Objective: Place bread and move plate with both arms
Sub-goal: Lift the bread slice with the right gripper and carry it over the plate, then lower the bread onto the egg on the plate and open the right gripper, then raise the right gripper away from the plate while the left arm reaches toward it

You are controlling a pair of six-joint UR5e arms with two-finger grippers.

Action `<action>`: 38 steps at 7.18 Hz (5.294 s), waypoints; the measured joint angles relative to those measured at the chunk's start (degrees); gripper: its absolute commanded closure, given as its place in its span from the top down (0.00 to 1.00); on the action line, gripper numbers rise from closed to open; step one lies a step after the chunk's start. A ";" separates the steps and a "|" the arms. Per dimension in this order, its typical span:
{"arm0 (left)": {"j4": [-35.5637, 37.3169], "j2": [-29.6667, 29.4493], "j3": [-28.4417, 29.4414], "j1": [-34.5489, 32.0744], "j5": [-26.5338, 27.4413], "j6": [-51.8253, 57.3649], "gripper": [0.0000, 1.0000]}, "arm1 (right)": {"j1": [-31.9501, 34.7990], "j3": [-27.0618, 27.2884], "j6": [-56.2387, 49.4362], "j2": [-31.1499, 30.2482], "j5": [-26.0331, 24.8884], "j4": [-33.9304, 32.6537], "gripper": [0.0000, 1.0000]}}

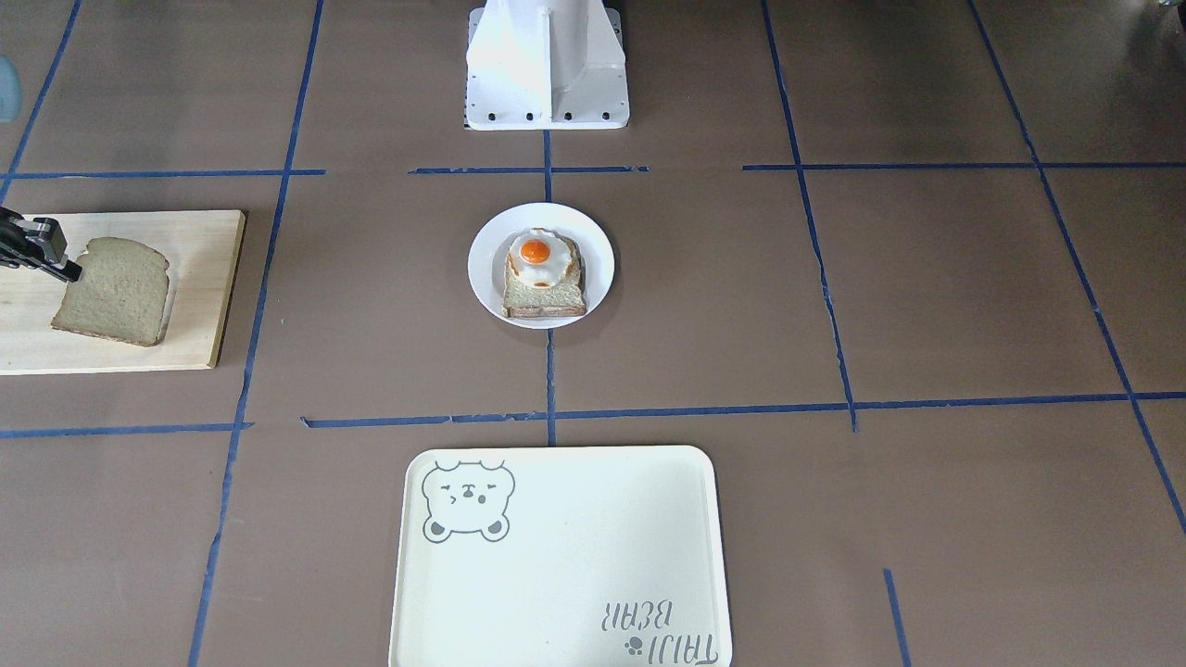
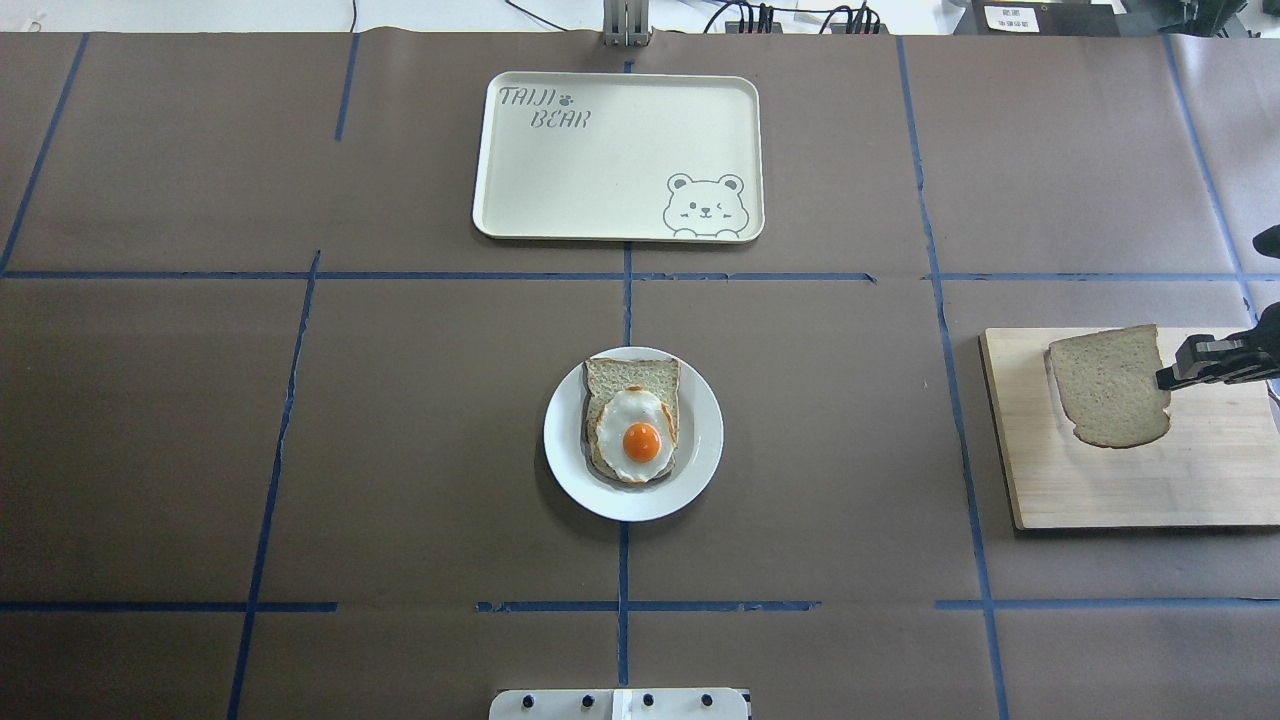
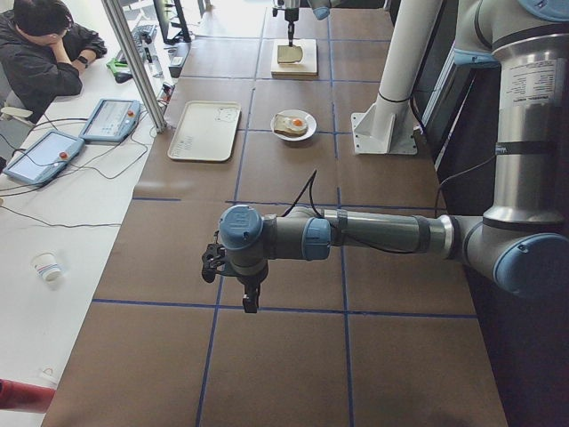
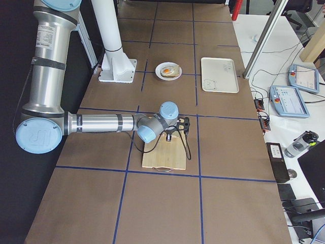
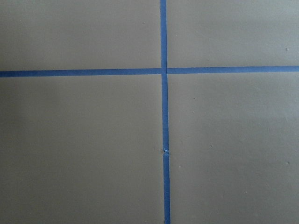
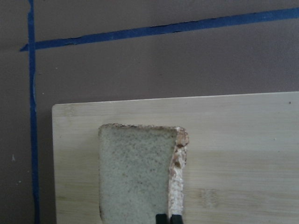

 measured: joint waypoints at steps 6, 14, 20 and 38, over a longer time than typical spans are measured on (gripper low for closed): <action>0.14 1.54 -1.14 0.00 -0.08 -0.21 1.00 | -8.67 3.89 30.75 20.06 -2.97 4.07 0.00; 0.09 2.35 -1.15 0.00 0.00 -0.19 1.00 | -39.97 -0.39 40.60 31.78 -40.25 16.88 0.00; 0.11 2.65 -1.44 0.00 0.00 -0.21 1.00 | -40.29 -3.38 36.90 30.40 -40.06 15.94 0.03; -50.33 -11.85 -4.36 32.81 4.48 -78.73 1.00 | -11.43 14.67 -2.83 28.60 -20.61 -42.11 1.00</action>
